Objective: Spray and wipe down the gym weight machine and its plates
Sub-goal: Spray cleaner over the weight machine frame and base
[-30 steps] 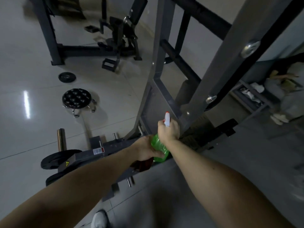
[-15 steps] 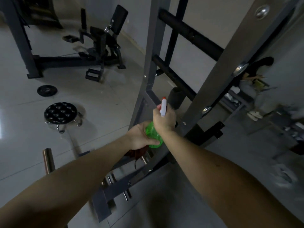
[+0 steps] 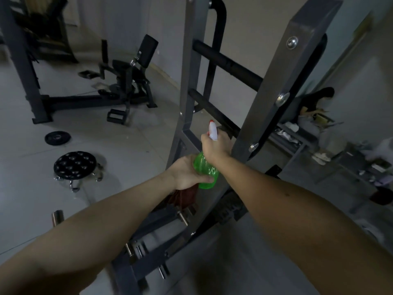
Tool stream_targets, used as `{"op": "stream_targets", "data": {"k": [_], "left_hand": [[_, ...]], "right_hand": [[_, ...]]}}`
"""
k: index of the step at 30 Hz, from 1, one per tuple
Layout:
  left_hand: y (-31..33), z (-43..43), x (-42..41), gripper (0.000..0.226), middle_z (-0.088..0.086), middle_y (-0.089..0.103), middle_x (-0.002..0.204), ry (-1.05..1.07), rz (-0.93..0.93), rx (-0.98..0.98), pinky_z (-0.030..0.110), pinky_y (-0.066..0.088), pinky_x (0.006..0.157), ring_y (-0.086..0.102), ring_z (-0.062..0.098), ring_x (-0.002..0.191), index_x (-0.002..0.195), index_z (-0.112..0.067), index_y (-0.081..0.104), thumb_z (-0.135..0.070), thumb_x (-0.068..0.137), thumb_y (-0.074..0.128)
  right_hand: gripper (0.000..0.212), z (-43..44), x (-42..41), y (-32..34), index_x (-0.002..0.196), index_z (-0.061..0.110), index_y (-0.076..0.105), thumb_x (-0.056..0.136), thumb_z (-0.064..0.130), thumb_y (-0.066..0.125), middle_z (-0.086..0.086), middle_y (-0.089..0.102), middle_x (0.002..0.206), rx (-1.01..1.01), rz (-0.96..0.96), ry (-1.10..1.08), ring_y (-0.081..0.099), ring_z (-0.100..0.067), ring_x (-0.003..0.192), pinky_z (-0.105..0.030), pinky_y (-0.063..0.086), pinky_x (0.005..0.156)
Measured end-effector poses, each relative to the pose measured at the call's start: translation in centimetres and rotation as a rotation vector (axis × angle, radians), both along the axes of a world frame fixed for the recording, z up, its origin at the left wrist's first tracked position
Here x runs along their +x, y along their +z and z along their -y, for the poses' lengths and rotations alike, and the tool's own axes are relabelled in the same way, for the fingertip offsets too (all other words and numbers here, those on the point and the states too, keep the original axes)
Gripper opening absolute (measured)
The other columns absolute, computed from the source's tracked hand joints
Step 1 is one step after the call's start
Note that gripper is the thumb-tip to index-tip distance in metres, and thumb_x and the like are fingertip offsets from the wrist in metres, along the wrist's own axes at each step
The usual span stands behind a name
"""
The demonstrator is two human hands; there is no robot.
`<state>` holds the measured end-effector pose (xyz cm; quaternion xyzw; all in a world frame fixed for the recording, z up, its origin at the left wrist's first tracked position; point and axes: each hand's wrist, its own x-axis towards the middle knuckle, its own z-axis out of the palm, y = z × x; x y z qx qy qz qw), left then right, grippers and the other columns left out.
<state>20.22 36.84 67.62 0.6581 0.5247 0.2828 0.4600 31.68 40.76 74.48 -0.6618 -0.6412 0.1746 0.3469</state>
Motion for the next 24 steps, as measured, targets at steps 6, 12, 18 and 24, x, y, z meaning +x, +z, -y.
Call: {"op": "stream_targets", "data": {"k": [6, 12, 18, 24], "left_hand": [[2.9, -1.0, -1.8, 0.066, -0.013, 0.072, 0.105, 0.091, 0.035, 0.058, 0.032, 0.056, 0.095, 0.068, 0.004, 0.098, 0.119, -0.029, 0.062, -0.050, 0.063, 0.092], [7.0, -2.6, -2.1, 0.093, -0.013, 0.069, 0.112, 0.113, 0.058, 0.200, 0.037, 0.056, 0.098, 0.066, 0.006, 0.105, 0.136, -0.031, 0.054, -0.055, 0.053, 0.089], [7.9, -2.4, -1.5, 0.067, -0.010, 0.067, 0.110, 0.061, 0.015, 0.244, 0.037, 0.056, 0.095, 0.065, 0.008, 0.101, 0.127, -0.028, 0.055, -0.036, 0.070, 0.089], [7.4, -2.4, -2.4, 0.070, -0.015, 0.067, 0.109, 0.163, 0.122, 0.201, 0.027, 0.054, 0.093, 0.063, 0.003, 0.102, 0.128, -0.032, 0.052, -0.038, 0.070, 0.091]], "right_hand": [[0.021, -1.3, -2.6, 3.2, 0.072, 0.029, 0.048, 0.090, 0.024, 0.057, 0.003, 0.058, 0.076, 0.051, -0.047, 0.054, 0.056, -0.014, 0.067, -0.027, 0.036, 0.054], [0.010, -2.2, -2.6, 7.2, 0.075, 0.028, 0.055, 0.084, 0.030, 0.059, -0.002, 0.063, 0.083, 0.275, -0.227, -0.034, 0.063, -0.021, 0.075, -0.039, 0.055, 0.067], [0.026, -2.0, -1.4, 7.2, 0.068, 0.023, 0.047, 0.090, 0.016, 0.059, 0.003, 0.053, 0.067, 0.300, -0.259, -0.023, 0.052, -0.013, 0.061, -0.029, 0.042, 0.058], [0.015, -3.3, -3.8, 8.1, 0.071, 0.026, 0.053, 0.086, 0.028, 0.058, -0.002, 0.062, 0.079, 0.205, -0.144, 0.064, 0.063, -0.024, 0.076, -0.042, 0.057, 0.071]]}}
